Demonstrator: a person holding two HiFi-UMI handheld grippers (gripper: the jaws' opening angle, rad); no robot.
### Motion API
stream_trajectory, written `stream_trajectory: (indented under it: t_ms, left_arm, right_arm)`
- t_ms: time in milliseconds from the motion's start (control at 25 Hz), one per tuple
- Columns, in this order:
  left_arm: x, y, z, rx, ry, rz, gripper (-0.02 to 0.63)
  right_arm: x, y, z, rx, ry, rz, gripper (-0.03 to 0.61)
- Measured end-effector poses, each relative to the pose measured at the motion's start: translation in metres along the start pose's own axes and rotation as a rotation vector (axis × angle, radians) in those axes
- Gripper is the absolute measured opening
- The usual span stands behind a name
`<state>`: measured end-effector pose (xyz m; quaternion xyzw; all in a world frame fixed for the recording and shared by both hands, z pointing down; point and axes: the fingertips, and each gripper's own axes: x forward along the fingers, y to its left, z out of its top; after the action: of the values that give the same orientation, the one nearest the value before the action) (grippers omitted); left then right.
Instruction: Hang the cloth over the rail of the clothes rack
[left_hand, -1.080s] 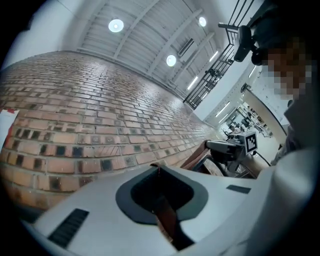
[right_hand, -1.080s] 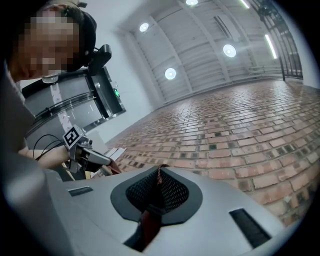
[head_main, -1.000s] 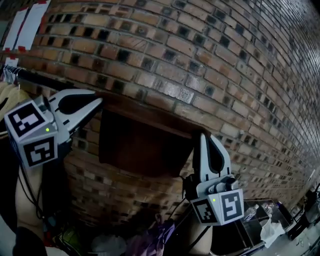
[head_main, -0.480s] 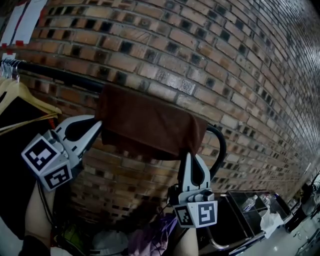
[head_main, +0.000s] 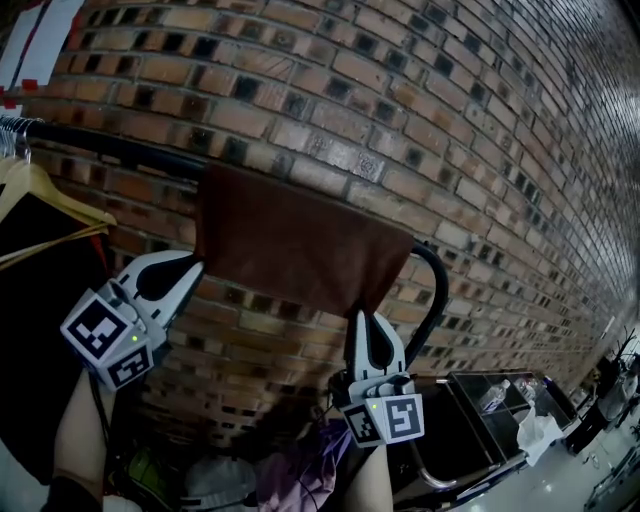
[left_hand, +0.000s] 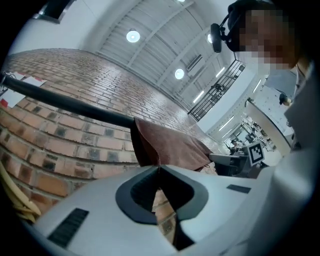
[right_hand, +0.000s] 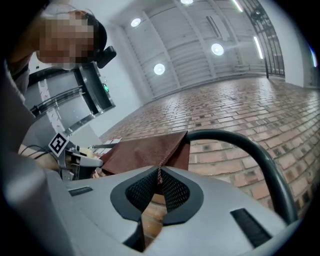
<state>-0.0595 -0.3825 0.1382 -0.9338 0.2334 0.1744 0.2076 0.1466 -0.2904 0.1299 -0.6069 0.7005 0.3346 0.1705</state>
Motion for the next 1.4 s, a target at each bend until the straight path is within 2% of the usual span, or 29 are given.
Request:
stream_trajectory:
  t_ms: [120, 200, 280, 320, 400, 520, 640, 720, 760, 840, 1040, 1240, 1400]
  left_arm:
    - [-0.004, 0.001, -0.001, 0.03, -0.035, 0.047, 0.047]
    - [-0.009, 0.001, -0.004, 0.067, -0.048, 0.097, 0.123]
    - [-0.016, 0.002, -0.012, 0.109, -0.034, 0.142, 0.213]
    - [-0.02, 0.002, -0.017, 0.122, -0.026, 0.162, 0.228]
    - [-0.032, 0.001, -0.027, 0.129, -0.013, 0.188, 0.229]
    - [-0.049, -0.008, -0.044, 0.103, -0.012, 0.201, 0.229]
    - [-0.067, -0.032, -0.06, 0.035, -0.043, 0.202, 0.207]
    - [-0.077, -0.052, -0.071, 0.019, -0.056, 0.21, 0.076]
    - [-0.081, -0.061, -0.077, 0.025, -0.056, 0.21, 0.048]
    - [-0.088, -0.082, -0.096, 0.02, -0.019, 0.184, 0.046]
    - [-0.097, -0.123, -0.157, -0.127, 0.108, 0.11, 0.019]
    - [-0.11, -0.143, -0.183, -0.193, 0.165, 0.105, 0.014]
    - [-0.116, -0.162, -0.199, -0.209, 0.223, 0.086, 0.014]
  right_arm:
    - [-0.008, 0.0, -0.002, -0.011, 0.002, -0.022, 0.06]
    - [-0.014, 0.001, -0.005, -0.016, 0.003, -0.046, 0.08]
    - [-0.019, 0.004, -0.008, -0.006, -0.002, -0.059, 0.149]
    - [-0.023, 0.006, -0.012, -0.015, 0.011, -0.069, 0.172]
    - [-0.037, 0.011, -0.022, -0.035, 0.045, -0.092, 0.175]
    - [-0.056, 0.025, -0.037, 0.011, 0.061, -0.13, 0.166]
    - [-0.077, 0.05, -0.052, 0.112, 0.077, -0.14, 0.115]
    - [-0.089, 0.067, -0.059, 0.145, 0.076, -0.141, 0.047]
    - [-0.092, 0.075, -0.062, 0.153, 0.072, -0.138, 0.028]
    - [-0.1, 0.088, -0.072, 0.16, 0.086, -0.132, 0.028]
    - [-0.128, 0.107, -0.104, 0.196, 0.165, -0.119, 0.028]
    - [-0.149, 0.128, -0.122, 0.136, 0.268, -0.077, 0.026]
    - [-0.164, 0.14, -0.134, 0.071, 0.332, -0.045, 0.026]
